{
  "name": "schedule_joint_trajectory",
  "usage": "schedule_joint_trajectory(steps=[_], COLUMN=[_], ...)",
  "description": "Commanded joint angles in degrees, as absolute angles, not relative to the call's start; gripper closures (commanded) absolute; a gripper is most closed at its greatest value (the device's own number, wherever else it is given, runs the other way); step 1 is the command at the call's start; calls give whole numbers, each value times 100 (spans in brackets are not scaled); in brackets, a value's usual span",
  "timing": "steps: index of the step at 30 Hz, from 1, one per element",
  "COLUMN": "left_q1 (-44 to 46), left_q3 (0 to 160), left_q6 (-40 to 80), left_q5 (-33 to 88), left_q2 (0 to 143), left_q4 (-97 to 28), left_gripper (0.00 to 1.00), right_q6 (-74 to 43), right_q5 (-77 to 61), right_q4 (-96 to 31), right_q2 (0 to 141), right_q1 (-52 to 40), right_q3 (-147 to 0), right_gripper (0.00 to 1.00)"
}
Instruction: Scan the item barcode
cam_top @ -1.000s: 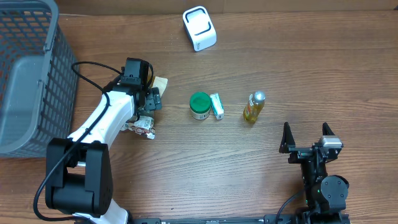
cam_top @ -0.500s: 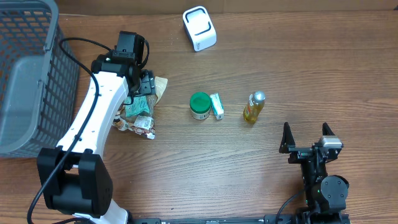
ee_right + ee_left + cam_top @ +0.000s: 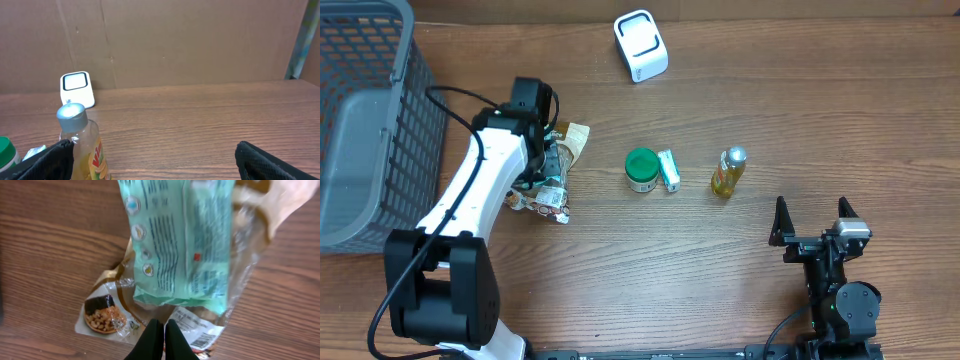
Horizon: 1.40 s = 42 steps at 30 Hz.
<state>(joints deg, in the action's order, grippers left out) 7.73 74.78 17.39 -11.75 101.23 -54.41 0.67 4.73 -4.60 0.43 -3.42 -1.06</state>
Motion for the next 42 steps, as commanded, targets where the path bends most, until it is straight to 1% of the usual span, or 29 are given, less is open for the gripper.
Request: schedule_joint_trajectory(steps=[1,7,10,15,17,22,27,29,30,32,33,37,40,42], left_q1=[738,705,705,714,714,714,709,709,709,709,709,711,711,711], left_q3=[7142,6772,6755,6755,6755,6845,7253,7393,7439,7441,7437,7430,7428,7428], left_q6=[1627,1629,1627,1629,1632,1656,1653,1653,1653,1651,1653,1747,1953,1955], left_q5=[-1347,-1404,-904,-97,27,220,683,775,768,679,620,36,-366,-416], left_q2=[10051,10051,10053,10053,10053,10049,10049,10049,10049,10049,10051,10077,10136,10217], left_q4=[-5253,-4880,-4871,-4768,-4753,-4777,-4797,-4713,-4639,-4475,-4423,-4309,-4281,-4257], left_gripper=[96,96,94,93,96,96,95,87,77,64,63,64,61,60], right_q6=[93,93,93,93,93,93,93,93,93,93,93,93,93,93], right_q5=[508,506,506,506,506,506,508,506,506,508,506,508,508,506], right_q4=[-438,-438,-438,-438,-438,-438,-438,-438,-438,-438,-438,-438,-438,-438], right_q2=[16,16,16,16,16,16,16,16,16,16,16,16,16,16], right_q1=[-362,-362,-362,-362,-362,-362,-362,-362,-362,-362,-362,-362,-362,-362], right_q3=[-49,-49,-49,-49,-49,-49,-49,-49,-49,-49,-49,-49,-49,-49], right_gripper=[0,0,0,0,0,0,0,0,0,0,0,0,0,0])
